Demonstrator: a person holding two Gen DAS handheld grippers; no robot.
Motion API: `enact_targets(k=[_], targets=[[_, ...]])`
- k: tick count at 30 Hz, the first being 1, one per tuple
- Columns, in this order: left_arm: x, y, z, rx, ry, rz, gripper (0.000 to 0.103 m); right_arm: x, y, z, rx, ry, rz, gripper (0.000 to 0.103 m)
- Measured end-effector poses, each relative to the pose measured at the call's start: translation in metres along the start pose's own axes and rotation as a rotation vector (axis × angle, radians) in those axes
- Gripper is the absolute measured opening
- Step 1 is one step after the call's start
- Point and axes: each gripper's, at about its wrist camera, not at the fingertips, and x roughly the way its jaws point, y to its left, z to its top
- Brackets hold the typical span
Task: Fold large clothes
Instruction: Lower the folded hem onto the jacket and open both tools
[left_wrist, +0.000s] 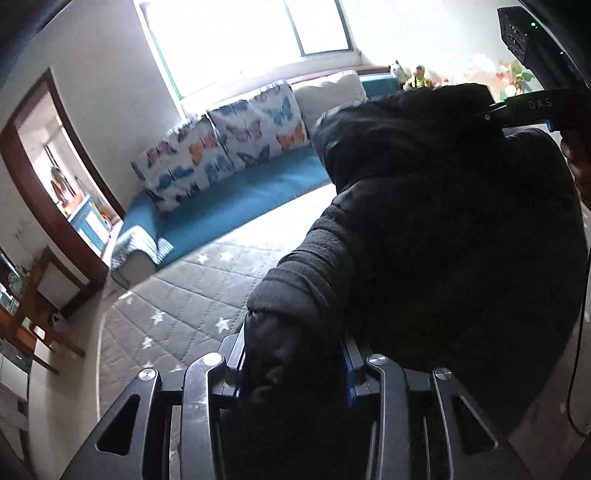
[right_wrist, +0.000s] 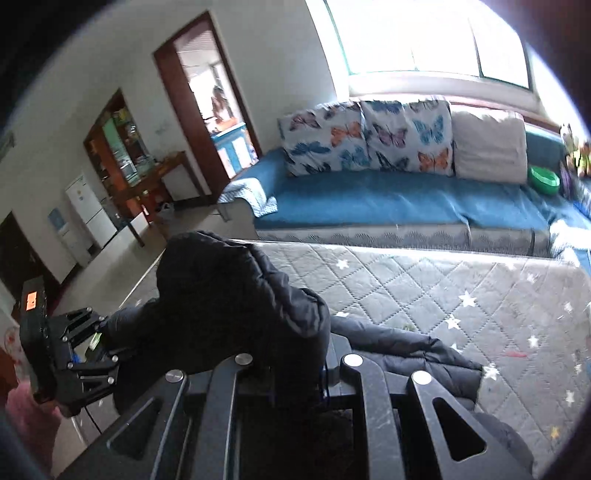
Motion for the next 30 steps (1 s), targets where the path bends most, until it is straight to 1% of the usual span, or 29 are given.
enact_targets(k=[3,7,9,10,11,12,13,14,17,19,21,22,23,24,26,28,30], targets=[[0.032,0.005,0.007,-0.023,0.042,-0.024,0.040,0.024,-0.019,0.001,0.052,0.030,-0.005,0.018],[0.059,0.000,0.020,-0.058,0.081,-0.055,0.041,0.049,-0.037,0.004,0.116,0.067,-0.009,0.018],[0.070,-0.002,0.022,-0.070,0.106,-0.061,0.046,0.065,-0.049,0.001,0.171,0.111,-0.002,0.019],[0.080,0.004,0.022,-0.071,0.117,-0.058,0.050,0.070,-0.055,0.000,0.205,0.131,0.006,0.020],[0.087,0.005,0.024,-0.080,0.128,-0.057,0.051,0.070,-0.059,-0.001,0.227,0.141,0.019,0.021],[0.092,0.006,0.022,-0.086,0.134,-0.062,0.052,0.065,-0.060,0.000,0.239,0.135,0.028,0.021],[0.093,0.004,0.022,-0.085,0.138,-0.060,0.057,0.058,-0.059,0.002,0.239,0.121,0.037,0.021],[0.100,0.010,0.022,-0.084,0.139,-0.051,0.061,0.052,-0.055,0.003,0.229,0.109,0.040,0.022],[0.125,0.034,0.029,-0.097,0.146,-0.047,0.063,0.021,-0.036,0.012,0.132,0.078,-0.023,0.025],[0.132,0.037,0.032,-0.104,0.148,-0.041,0.064,0.007,-0.032,0.017,0.095,0.061,-0.054,0.027],[0.138,0.047,0.033,-0.108,0.151,-0.034,0.066,-0.018,-0.023,0.016,0.056,0.037,-0.073,0.031],[0.139,0.047,0.033,-0.110,0.151,-0.031,0.067,-0.033,-0.017,0.012,0.047,0.035,-0.079,0.037],[0.139,0.048,0.033,-0.113,0.150,-0.029,0.068,-0.041,-0.013,0.009,0.038,0.039,-0.076,0.042],[0.141,0.051,0.033,-0.115,0.150,-0.026,0.069,-0.045,-0.011,0.007,0.028,0.048,-0.078,0.043],[0.142,0.053,0.032,-0.126,0.150,-0.017,0.075,-0.052,-0.004,-0.002,-0.013,0.064,-0.111,0.043],[0.144,0.056,0.031,-0.143,0.149,-0.021,0.076,-0.050,-0.003,-0.017,-0.046,0.110,-0.171,0.043],[0.147,0.060,0.030,-0.155,0.149,-0.023,0.078,-0.040,-0.010,-0.027,-0.038,0.151,-0.200,0.043]])
